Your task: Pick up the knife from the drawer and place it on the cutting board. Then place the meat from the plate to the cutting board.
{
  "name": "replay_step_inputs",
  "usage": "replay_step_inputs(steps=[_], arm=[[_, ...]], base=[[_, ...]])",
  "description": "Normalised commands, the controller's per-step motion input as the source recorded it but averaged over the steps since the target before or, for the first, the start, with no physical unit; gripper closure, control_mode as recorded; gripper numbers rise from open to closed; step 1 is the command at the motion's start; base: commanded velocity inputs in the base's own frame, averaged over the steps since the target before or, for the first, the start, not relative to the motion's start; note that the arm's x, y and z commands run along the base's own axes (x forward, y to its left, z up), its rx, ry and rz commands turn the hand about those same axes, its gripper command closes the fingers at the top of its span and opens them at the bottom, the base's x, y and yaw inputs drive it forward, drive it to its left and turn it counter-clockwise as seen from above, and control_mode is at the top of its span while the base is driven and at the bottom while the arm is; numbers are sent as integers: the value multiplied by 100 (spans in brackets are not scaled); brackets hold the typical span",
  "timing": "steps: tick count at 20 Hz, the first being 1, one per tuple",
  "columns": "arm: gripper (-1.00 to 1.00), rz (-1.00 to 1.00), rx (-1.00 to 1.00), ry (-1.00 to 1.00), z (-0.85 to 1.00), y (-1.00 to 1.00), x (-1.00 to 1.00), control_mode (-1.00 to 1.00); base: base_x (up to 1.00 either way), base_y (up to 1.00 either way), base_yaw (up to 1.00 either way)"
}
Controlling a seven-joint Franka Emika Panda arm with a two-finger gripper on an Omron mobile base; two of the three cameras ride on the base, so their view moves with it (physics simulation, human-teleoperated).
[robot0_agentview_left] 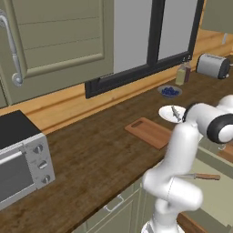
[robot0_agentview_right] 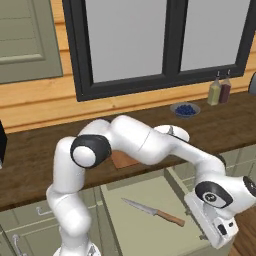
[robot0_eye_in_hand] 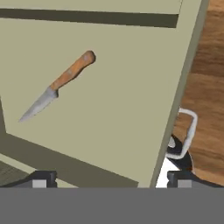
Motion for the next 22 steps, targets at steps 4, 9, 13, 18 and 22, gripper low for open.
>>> replay_step_inputs(steps=[4, 9, 13, 18, 22], arm=[[-100, -17, 0, 4, 14, 82, 50, -100], [-100, -12, 0, 34, 13, 49, 75, -100], [-100, -8, 2, 36, -3, 23, 75, -100], [-100, -11, 5, 12, -31, 0, 37, -100], [-100, -22, 1, 0, -26, 6, 13, -100]], base=[[0, 0, 0], [0, 0, 0], [0, 0, 0], [0, 0, 0], [0, 0, 0]])
